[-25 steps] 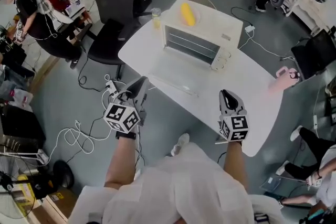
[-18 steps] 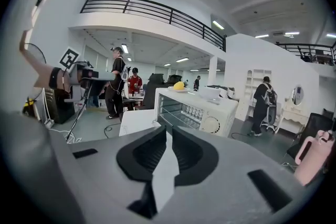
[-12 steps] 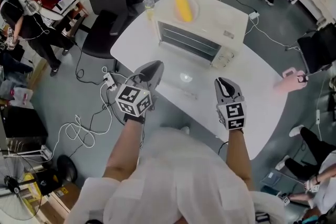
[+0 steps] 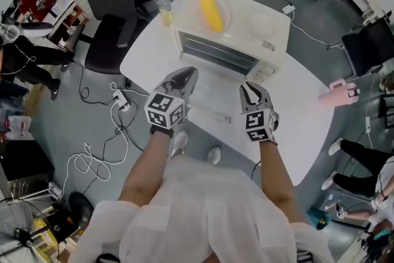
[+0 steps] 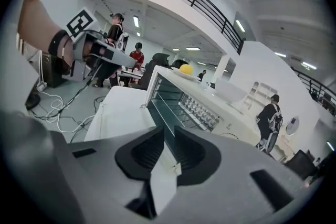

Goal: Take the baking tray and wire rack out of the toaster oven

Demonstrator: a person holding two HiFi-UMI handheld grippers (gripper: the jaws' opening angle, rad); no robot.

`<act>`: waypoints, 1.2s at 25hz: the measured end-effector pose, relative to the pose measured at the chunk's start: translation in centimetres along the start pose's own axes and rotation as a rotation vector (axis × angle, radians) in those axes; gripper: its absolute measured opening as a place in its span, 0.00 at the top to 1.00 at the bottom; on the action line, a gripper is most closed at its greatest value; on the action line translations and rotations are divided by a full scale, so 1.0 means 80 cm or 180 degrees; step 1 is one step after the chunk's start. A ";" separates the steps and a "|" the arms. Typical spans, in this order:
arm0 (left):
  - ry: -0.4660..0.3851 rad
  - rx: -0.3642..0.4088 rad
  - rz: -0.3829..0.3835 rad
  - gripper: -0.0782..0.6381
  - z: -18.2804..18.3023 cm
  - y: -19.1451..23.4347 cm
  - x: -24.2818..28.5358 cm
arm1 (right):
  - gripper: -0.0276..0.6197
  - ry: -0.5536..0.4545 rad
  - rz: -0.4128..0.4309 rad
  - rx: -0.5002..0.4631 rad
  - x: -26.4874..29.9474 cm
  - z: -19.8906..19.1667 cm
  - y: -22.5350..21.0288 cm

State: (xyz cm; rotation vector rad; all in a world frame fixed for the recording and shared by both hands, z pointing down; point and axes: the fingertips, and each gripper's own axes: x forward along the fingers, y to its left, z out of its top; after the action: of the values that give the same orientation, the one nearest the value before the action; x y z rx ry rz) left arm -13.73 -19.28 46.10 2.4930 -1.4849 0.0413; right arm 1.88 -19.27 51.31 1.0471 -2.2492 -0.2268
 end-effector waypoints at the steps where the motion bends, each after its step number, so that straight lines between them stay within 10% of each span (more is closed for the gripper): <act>1: 0.0031 -0.0013 -0.0041 0.86 -0.002 0.004 0.005 | 0.86 0.0043 -0.0032 -0.0039 0.010 0.003 0.001; 21: 0.0288 0.0124 -0.0432 0.86 -0.018 0.073 0.049 | 0.86 0.0880 -0.0229 -0.1448 0.182 0.022 0.021; 30: 0.0368 0.0200 -0.0469 0.86 -0.026 0.094 0.044 | 0.83 0.1256 -0.0250 -0.1635 0.225 0.003 0.004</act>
State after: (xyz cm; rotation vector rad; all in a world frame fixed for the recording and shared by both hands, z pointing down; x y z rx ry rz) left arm -18.37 -25.26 50.08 2.5940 -1.2707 0.2055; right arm -7.09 -32.34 59.88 0.8144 -1.6727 -0.5471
